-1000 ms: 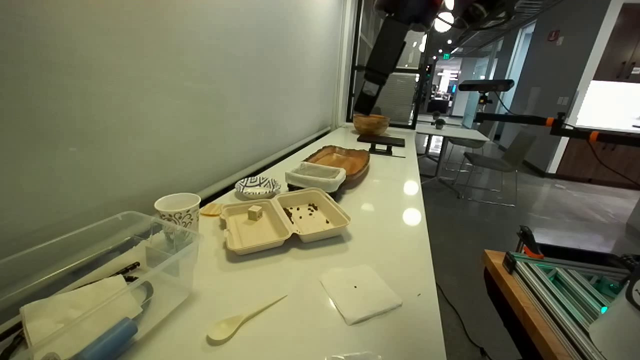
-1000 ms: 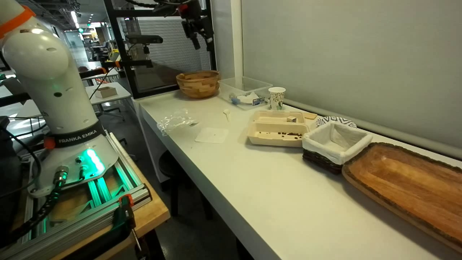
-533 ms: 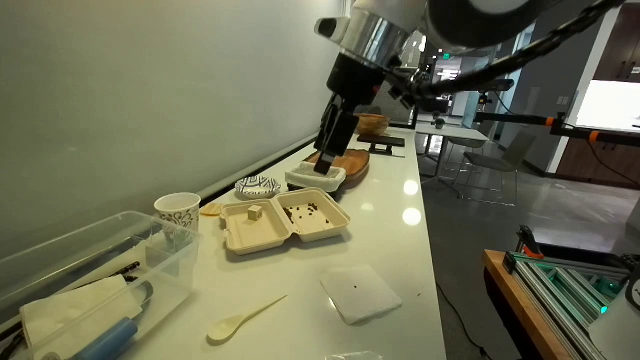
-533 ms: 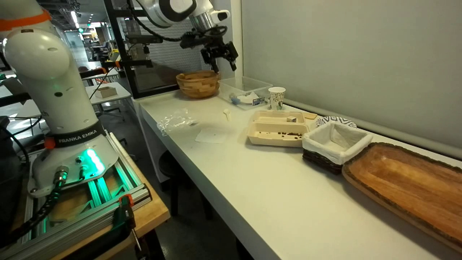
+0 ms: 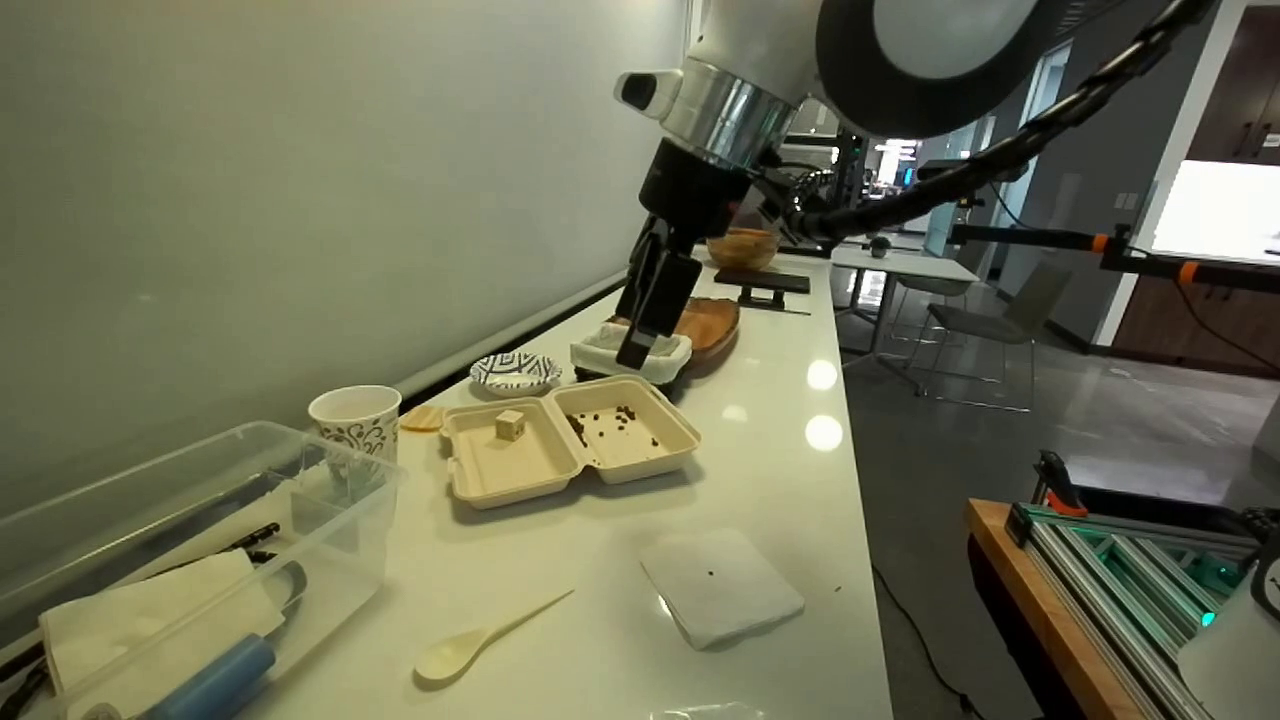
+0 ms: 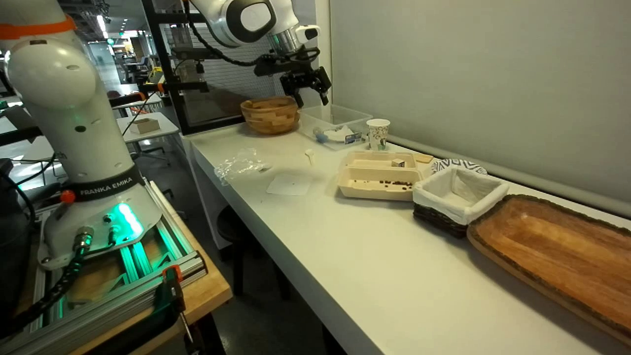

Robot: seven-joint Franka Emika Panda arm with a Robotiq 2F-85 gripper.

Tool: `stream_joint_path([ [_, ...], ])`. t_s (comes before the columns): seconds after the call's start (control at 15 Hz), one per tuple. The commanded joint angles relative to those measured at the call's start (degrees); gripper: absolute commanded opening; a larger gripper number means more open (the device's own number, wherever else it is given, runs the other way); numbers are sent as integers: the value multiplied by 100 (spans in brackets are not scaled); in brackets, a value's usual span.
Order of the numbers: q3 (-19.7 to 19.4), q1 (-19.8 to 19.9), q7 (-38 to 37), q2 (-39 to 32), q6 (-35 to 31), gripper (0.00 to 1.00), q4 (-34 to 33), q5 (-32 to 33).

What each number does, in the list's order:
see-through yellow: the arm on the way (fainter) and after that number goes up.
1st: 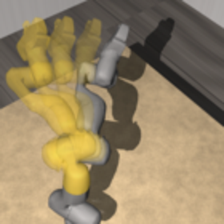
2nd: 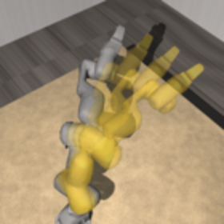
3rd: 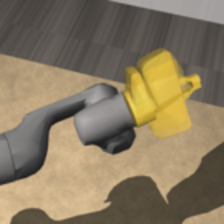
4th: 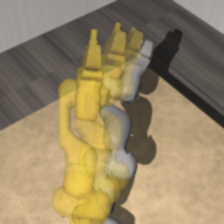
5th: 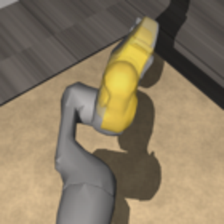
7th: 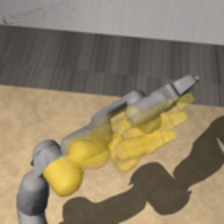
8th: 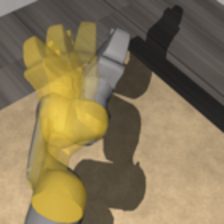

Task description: Move the lunch pack to the left

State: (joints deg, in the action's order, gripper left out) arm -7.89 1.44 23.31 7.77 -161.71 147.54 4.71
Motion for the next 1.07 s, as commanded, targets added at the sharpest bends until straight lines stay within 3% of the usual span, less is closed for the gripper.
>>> stream_joint_path([
  [0.0,16,174,92,-274,-284,100,-99,447],
  [0.27,-203,-32,1305,-905,-931,100,-216,-108],
  [0.4,-134,-54,2076,-1247,-1234,100,-261,-662],
  [0.6,355,209,3205,-1714,-1434,100,-490,-1661],
  [1.0,1479,1295,4581,-2672,-1438,100,-1313,-2671],
])
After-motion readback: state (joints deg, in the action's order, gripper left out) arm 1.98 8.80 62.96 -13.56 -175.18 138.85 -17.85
